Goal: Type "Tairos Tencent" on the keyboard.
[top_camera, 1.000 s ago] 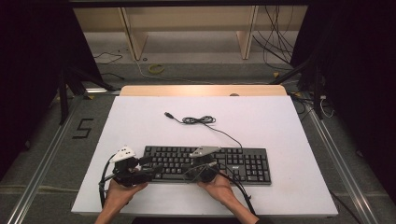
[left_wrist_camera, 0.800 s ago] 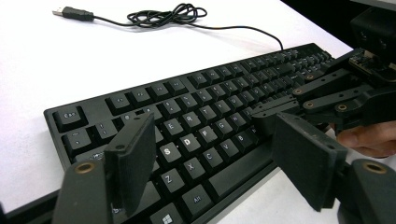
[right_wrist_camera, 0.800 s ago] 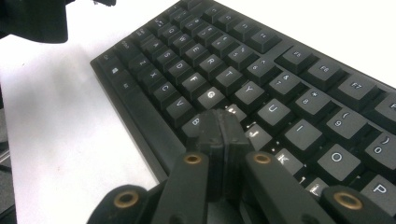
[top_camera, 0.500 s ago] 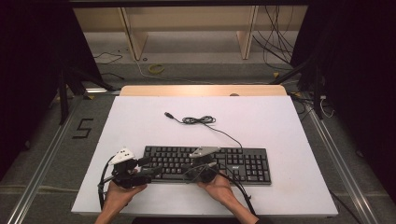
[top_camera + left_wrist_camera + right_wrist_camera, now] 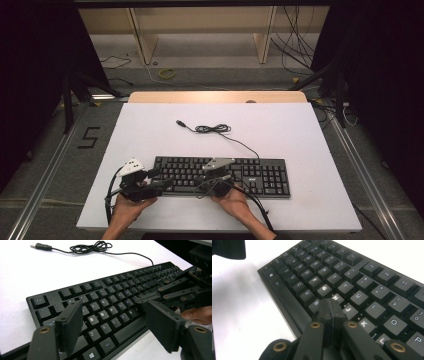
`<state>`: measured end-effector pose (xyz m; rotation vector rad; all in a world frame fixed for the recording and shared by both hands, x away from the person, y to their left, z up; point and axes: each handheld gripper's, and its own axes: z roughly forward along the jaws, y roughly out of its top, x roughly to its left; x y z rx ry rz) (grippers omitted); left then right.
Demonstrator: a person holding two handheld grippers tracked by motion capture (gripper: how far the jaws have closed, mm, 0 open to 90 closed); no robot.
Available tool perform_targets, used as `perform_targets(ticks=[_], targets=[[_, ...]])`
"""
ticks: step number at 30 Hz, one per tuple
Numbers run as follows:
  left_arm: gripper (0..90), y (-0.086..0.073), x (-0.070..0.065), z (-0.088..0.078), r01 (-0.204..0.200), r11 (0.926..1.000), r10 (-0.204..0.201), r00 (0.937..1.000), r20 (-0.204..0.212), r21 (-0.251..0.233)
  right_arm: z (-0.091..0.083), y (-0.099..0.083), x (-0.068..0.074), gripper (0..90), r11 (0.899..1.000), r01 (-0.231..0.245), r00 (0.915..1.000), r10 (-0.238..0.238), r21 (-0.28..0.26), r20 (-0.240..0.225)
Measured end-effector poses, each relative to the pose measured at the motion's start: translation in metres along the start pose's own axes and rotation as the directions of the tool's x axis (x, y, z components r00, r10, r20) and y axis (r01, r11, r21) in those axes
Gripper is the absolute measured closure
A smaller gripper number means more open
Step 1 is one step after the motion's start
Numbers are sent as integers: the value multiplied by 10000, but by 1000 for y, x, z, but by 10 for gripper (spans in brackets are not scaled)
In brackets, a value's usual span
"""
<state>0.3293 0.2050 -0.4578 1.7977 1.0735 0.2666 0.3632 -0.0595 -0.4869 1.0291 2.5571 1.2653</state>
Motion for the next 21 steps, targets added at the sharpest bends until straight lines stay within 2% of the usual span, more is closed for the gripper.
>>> perform_targets(ticks=[9,21], targets=[[298,0,1,0,23,10000,-23,10000,-48,3,-2,1,-2,900,9998,-180,9998,180,-36,-56],[299,1,2,1,66,10000,-66,10000,-75,34,-13,4,-6,836,9980,-452,9989,445,-446,-167]])
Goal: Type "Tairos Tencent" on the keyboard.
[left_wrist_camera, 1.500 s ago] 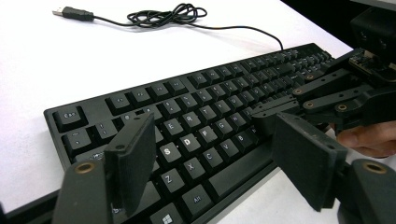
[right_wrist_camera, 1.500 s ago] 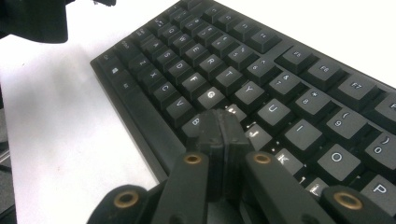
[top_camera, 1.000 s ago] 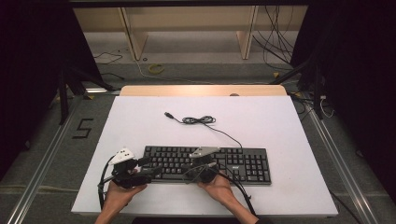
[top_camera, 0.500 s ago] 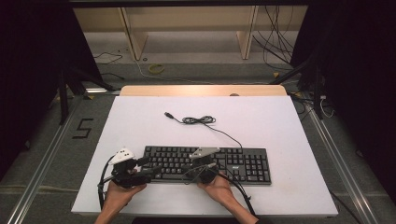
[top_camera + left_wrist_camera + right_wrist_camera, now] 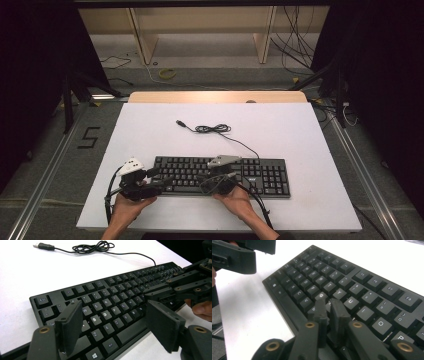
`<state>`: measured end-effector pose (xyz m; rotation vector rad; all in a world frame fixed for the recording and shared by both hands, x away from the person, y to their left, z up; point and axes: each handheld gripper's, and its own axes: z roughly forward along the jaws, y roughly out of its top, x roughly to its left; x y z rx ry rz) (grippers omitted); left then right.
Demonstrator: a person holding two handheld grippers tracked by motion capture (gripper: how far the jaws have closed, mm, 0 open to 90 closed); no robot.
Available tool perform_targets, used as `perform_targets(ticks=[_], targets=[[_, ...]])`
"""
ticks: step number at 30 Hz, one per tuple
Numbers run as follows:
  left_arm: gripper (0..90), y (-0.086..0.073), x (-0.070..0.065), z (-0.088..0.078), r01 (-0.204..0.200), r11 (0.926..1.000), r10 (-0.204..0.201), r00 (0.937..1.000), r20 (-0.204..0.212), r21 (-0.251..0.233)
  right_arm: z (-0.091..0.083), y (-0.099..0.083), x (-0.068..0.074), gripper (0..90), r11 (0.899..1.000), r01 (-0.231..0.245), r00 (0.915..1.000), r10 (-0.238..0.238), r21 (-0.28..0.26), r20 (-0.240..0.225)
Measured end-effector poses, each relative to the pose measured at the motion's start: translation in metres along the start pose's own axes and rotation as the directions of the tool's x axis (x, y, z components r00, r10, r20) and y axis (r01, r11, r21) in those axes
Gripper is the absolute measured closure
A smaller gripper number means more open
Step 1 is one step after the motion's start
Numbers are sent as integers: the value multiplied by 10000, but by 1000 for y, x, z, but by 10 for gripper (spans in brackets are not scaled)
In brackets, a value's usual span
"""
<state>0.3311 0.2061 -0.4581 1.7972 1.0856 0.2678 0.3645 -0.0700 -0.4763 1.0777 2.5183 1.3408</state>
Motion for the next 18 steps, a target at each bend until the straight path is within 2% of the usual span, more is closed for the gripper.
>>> perform_targets(ticks=[7,10,18], targets=[[297,1,0,2,-11,10000,11,10000,5,77,-8,1,-1,679,9996,22,9998,-27,-266,-216],[296,3,0,4,-41,10000,41,10000,-4,52,-14,1,-2,586,9993,98,9996,-108,-369,-257],[297,9,-1,9,-123,9997,124,9999,-31,200,-30,-3,-7,462,9978,126,9996,-143,-651,-252]])
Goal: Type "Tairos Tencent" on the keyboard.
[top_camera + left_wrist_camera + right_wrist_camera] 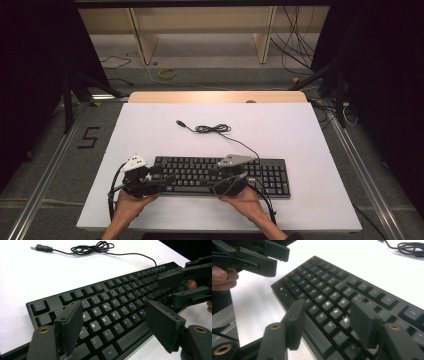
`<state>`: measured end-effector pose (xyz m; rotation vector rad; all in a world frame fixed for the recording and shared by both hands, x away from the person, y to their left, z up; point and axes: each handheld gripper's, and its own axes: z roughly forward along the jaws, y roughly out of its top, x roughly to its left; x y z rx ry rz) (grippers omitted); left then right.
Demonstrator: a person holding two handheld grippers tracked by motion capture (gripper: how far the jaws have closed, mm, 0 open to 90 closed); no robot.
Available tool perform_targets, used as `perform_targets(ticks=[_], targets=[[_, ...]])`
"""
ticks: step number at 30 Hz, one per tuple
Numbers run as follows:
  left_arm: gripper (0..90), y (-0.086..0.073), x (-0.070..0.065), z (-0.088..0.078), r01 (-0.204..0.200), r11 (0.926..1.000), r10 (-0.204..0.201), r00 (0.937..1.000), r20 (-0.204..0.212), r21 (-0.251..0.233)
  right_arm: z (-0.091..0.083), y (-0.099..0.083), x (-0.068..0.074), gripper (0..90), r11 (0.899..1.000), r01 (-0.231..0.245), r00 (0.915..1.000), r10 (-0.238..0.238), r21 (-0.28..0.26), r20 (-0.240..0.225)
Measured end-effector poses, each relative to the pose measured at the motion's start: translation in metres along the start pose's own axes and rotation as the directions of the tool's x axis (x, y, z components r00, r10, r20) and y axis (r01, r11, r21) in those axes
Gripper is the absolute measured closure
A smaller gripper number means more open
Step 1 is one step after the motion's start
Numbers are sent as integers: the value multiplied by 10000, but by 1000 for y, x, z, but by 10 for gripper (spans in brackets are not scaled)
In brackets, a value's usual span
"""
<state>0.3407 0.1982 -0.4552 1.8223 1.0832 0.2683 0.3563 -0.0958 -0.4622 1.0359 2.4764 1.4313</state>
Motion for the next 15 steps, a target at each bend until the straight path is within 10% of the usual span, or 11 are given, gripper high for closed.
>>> perform_targets(ticks=[15], targets=[[400,15,-5,29,-149,9981,152,9999,-38,594,-27,-11,-9,362,9994,-44,9997,53,-346,259]])
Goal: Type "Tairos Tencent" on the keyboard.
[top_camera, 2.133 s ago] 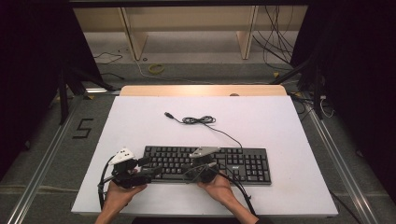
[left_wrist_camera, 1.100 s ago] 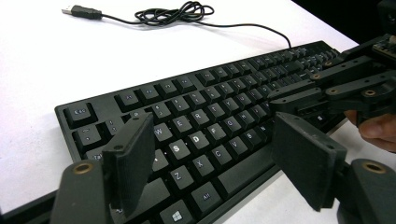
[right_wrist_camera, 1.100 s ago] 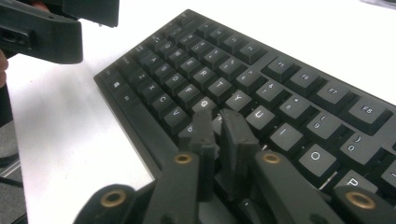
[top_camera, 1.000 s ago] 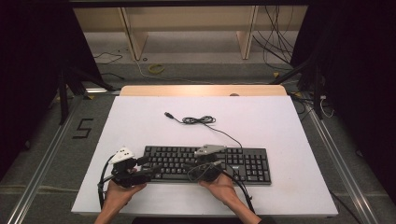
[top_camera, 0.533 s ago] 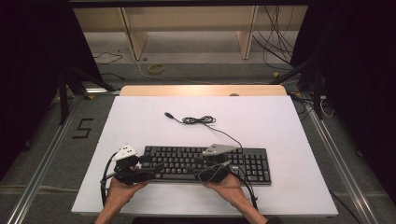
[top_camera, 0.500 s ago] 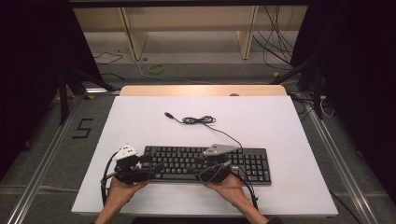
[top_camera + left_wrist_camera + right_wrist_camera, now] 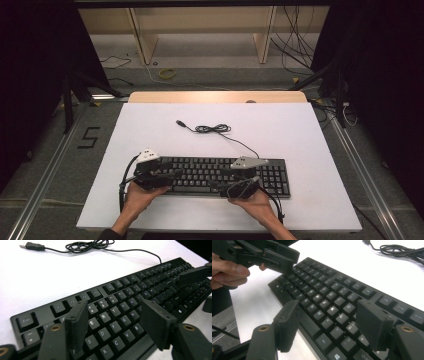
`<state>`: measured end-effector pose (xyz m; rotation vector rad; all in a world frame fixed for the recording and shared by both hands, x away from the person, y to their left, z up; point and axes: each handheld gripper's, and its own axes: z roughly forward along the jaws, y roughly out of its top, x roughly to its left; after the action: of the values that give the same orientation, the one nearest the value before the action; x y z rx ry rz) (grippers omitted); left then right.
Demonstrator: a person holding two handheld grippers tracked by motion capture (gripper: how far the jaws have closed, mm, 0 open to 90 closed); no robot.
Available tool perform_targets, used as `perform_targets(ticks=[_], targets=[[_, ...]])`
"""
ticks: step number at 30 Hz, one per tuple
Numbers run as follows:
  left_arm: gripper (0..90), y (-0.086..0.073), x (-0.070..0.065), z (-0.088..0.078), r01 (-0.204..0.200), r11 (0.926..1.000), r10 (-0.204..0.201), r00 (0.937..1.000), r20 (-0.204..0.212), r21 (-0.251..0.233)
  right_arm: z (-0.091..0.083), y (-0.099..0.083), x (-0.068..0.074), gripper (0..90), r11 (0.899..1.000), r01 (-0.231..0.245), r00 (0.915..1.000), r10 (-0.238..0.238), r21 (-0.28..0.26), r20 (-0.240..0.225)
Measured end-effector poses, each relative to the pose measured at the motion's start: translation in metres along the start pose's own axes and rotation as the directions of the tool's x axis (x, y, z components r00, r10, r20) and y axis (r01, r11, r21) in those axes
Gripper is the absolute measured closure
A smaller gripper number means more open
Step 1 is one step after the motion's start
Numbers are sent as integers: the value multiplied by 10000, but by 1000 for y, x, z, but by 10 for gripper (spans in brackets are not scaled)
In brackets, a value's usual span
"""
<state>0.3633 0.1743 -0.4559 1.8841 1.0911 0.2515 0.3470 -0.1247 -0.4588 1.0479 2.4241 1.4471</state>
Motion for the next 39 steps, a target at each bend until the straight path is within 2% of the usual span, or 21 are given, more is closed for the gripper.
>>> perform_targets(ticks=[8,15,26,29,39], targets=[[534,5,-3,15,-40,9991,37,10000,73,422,-11,-4,-3,351,9999,13,9999,-11,-143,117],[635,9,-7,28,-269,9965,262,9996,100,791,-19,-8,-5,342,9998,3,9998,0,-187,191],[859,10,-10,42,-664,9896,669,9978,7,1275,-27,-12,-5,331,9997,-15,9997,22,-257,240],[887,10,-10,44,-620,9893,626,9980,-10,1324,-29,-13,-5,329,9996,-23,9997,30,-275,247],[888,9,-10,48,-685,9869,695,9976,-21,1459,-33,-15,-5,328,9996,-44,9996,52,-287,260]])
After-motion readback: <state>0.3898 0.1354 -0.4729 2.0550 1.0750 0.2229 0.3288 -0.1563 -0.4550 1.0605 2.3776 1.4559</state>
